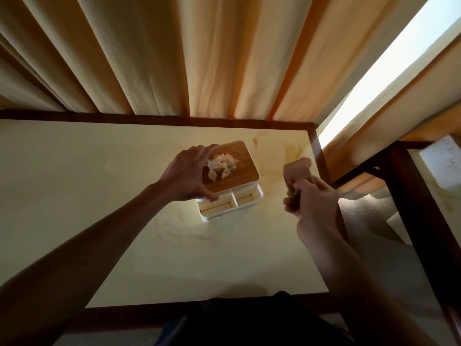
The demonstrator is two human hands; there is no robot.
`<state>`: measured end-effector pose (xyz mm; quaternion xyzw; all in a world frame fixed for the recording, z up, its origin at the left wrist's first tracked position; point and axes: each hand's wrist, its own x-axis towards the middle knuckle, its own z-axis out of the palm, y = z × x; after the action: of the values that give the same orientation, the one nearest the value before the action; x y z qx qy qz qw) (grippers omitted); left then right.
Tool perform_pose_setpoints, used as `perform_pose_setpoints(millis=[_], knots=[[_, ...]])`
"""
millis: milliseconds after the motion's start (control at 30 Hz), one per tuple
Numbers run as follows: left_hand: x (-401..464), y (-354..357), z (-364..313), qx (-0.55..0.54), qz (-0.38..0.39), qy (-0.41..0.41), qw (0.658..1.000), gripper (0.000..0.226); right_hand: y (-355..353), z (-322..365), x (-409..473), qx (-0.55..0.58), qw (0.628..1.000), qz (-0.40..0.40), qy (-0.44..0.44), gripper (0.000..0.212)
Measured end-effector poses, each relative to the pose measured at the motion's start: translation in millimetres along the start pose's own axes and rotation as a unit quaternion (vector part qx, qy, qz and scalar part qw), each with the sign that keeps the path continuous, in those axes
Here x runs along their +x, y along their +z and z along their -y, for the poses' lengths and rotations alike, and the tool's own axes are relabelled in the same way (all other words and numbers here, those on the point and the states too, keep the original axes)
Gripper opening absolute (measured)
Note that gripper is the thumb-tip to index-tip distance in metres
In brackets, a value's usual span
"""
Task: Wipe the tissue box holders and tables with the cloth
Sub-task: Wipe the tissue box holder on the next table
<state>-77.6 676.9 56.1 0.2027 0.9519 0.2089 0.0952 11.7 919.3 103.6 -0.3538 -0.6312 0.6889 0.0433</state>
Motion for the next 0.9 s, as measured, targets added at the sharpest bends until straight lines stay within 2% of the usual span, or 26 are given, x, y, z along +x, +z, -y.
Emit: perform_pose_setpoints(millis=[33, 100, 167, 233, 367, 400, 533, 567, 600, 700, 800, 900], knots=[[-0.5, -0.5, -0.3, -0.001, -0.003, 0.002, 1.000, 0.120, 1.7, -10.3, 3.2, -0.101, 0.988, -0.044, -0.106, 0.018], [-1.1, -0.6, -1.6, 0.001, -0.005, 0.005, 1.000, 0.118, 7.1, -38.4, 7.7, -0.256, 0.915, -0.071, -0.302, 0.021], [-1.5, -0.4, -2.6, 0.004, -0.004, 0.006, 1.000, 0.118, 12.0, -68.6, 12.4, -0.353, 0.835, -0.014, -0.423, 0.035], [-1.8, -0.4, -3.4, 0.007, -0.004, 0.007, 1.000, 0.118, 17.3, -92.0, 12.4, -0.425, 0.760, 0.060, -0.488, 0.040], [-1.5, -1.6, -3.4, 0.020, 0.005, 0.006, 1.000, 0.118, 25.4, -89.3, 17.9, -0.546, 0.671, 0.162, -0.474, 0.036], [-1.5, -1.4, -3.0, 0.023, 0.007, 0.006, 1.000, 0.118, 27.3, -78.2, 22.3, -0.589, 0.638, 0.185, -0.460, 0.032], [-2.5, -0.3, 1.7, 0.020, 0.008, 0.013, 1.000, 0.118, 41.0, -34.3, 36.7, -0.734, 0.462, 0.312, -0.387, 0.028], [-2.6, -0.1, 2.6, 0.021, 0.007, 0.012, 1.000, 0.118, 45.2, -29.1, 39.1, -0.756, 0.428, 0.336, -0.366, 0.028], [-2.3, 0.2, 2.9, 0.023, 0.006, 0.010, 1.000, 0.118, 49.0, -26.0, 41.1, -0.769, 0.411, 0.356, -0.338, 0.027], [-1.2, 1.3, 2.6, 0.032, 0.003, 0.002, 0.999, 0.119, 56.8, -19.9, 47.2, -0.778, 0.408, 0.395, -0.269, 0.019], [1.0, 1.2, 3.3, 0.035, 0.008, -0.003, 0.999, 0.122, 56.2, -14.4, 50.1, -0.778, 0.397, 0.409, -0.265, 0.021], [0.5, -0.7, 5.0, 0.038, 0.026, -0.005, 0.999, 0.125, 53.6, -7.7, 49.7, -0.781, 0.370, 0.415, -0.286, 0.026]])
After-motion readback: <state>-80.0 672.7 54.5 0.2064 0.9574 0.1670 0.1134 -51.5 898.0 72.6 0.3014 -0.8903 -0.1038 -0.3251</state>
